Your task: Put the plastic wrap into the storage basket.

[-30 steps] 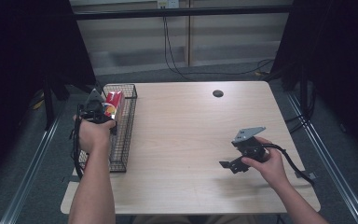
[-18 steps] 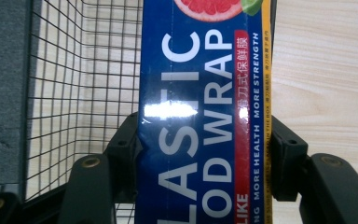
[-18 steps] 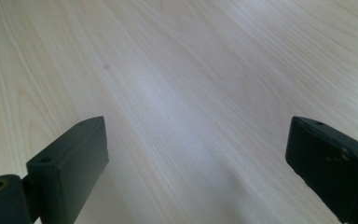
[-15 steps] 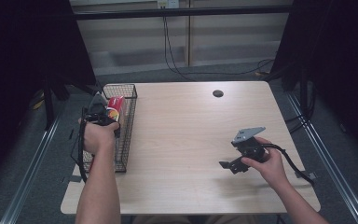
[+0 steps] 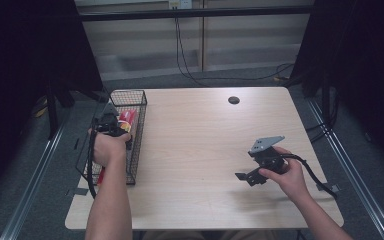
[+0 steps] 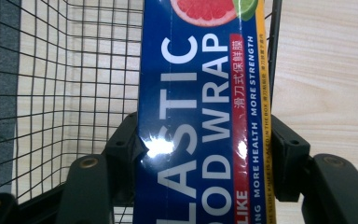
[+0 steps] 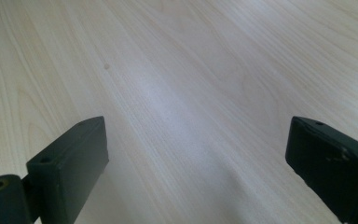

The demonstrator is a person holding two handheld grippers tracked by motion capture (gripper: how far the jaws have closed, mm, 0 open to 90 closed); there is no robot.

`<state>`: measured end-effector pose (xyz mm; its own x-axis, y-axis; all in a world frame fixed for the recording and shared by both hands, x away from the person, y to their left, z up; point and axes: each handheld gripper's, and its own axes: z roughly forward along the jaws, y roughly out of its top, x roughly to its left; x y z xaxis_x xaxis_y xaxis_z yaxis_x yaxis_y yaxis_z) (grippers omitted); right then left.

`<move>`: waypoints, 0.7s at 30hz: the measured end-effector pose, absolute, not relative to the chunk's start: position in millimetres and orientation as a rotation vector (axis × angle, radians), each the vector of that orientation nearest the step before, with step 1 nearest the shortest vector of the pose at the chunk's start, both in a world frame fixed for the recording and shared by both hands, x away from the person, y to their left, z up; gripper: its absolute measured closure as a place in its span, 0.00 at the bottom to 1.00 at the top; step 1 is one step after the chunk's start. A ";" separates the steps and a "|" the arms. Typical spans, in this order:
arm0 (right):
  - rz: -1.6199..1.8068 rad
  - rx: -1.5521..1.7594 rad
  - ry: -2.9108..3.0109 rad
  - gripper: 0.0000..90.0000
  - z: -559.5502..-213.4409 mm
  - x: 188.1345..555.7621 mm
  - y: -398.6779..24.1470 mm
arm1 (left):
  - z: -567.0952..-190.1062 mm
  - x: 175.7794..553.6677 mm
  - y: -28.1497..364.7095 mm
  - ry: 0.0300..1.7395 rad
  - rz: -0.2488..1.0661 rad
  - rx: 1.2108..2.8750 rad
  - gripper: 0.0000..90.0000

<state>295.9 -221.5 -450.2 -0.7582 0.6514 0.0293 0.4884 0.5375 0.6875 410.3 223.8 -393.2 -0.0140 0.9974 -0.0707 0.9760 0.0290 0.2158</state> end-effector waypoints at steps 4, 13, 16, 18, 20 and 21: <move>1.044 0.961 2.548 0.06 -450.2 295.8 -221.7 | -395.7 409.7 223.3 2.097 0.161 2.054 0.44; 1.036 0.959 2.545 0.06 -448.8 294.9 -222.9 | -388.5 408.1 223.6 2.035 0.177 2.067 0.40; 1.045 0.959 2.545 0.06 -449.6 295.7 -222.3 | -378.5 408.6 225.6 2.005 0.188 2.063 0.24; 1.042 0.955 2.547 0.06 -450.1 295.5 -222.1 | -372.0 408.8 226.9 1.971 0.217 2.057 0.22; 1.038 0.959 2.546 0.06 -449.9 295.1 -222.2 | -364.0 408.7 229.0 1.919 0.254 2.052 0.22; 1.046 0.955 2.544 0.06 -449.8 295.2 -222.2 | -358.5 408.6 229.2 1.891 0.251 2.045 0.18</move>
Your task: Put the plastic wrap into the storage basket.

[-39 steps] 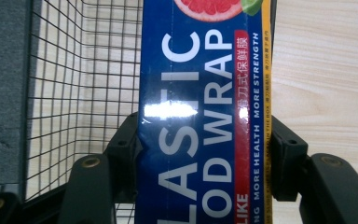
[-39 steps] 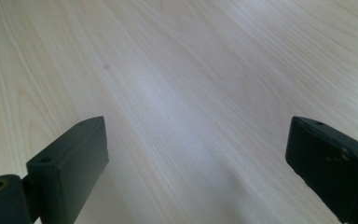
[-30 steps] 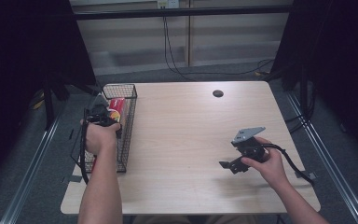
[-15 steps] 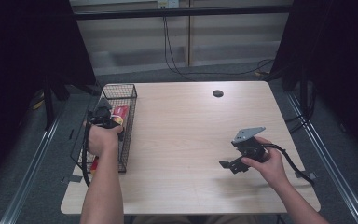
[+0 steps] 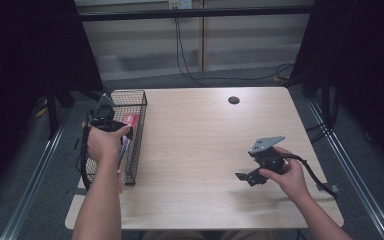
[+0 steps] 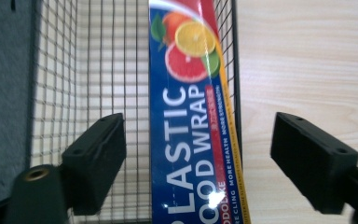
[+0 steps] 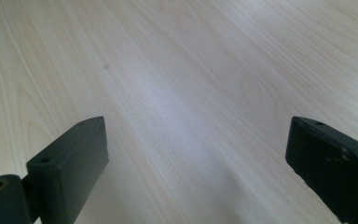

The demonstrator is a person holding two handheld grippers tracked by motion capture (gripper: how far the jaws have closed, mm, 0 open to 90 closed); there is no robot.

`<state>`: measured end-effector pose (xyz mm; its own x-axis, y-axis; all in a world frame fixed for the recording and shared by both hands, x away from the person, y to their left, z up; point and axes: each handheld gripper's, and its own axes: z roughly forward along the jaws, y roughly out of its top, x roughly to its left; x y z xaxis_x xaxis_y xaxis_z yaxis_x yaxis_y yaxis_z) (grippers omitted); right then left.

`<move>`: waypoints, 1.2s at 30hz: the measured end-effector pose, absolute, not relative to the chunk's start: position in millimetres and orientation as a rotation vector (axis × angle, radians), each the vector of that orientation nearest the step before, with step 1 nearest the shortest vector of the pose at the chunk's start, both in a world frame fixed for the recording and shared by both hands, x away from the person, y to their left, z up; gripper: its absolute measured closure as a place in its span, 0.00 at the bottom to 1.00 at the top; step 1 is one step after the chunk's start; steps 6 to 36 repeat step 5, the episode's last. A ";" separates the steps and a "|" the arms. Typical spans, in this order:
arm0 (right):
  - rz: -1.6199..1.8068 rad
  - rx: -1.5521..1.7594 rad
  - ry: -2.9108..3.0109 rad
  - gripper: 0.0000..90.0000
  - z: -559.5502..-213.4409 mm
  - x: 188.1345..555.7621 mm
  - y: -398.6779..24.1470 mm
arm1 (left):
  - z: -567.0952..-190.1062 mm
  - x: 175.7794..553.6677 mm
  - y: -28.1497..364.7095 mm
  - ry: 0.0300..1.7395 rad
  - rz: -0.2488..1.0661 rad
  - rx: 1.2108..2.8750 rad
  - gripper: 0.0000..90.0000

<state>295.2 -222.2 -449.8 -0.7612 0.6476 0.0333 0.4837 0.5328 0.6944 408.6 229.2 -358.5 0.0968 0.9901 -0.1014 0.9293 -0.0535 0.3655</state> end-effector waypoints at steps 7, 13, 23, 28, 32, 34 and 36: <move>1.042 0.954 2.542 0.06 -450.0 295.2 -222.4 | -351.1 408.7 228.9 1.835 0.268 2.042 0.17; 1.042 0.954 2.542 0.06 -450.0 295.2 -222.4 | -351.1 408.7 228.9 1.835 0.268 2.042 0.17; 1.042 0.954 2.542 0.06 -450.0 295.2 -222.4 | -351.1 408.7 228.9 1.835 0.268 2.042 0.17; 1.042 0.954 2.542 0.06 -450.0 295.2 -222.4 | -351.1 408.7 228.9 1.835 0.268 2.042 0.17; 1.042 0.954 2.542 0.06 -450.0 295.2 -222.4 | -351.1 408.7 228.9 1.835 0.268 2.042 0.17; 1.042 0.954 2.542 0.06 -450.0 295.2 -222.4 | -351.1 408.7 228.9 1.835 0.268 2.042 0.17; 1.042 0.954 2.542 0.06 -450.0 295.2 -222.4 | -351.1 408.7 228.9 1.835 0.268 2.042 0.17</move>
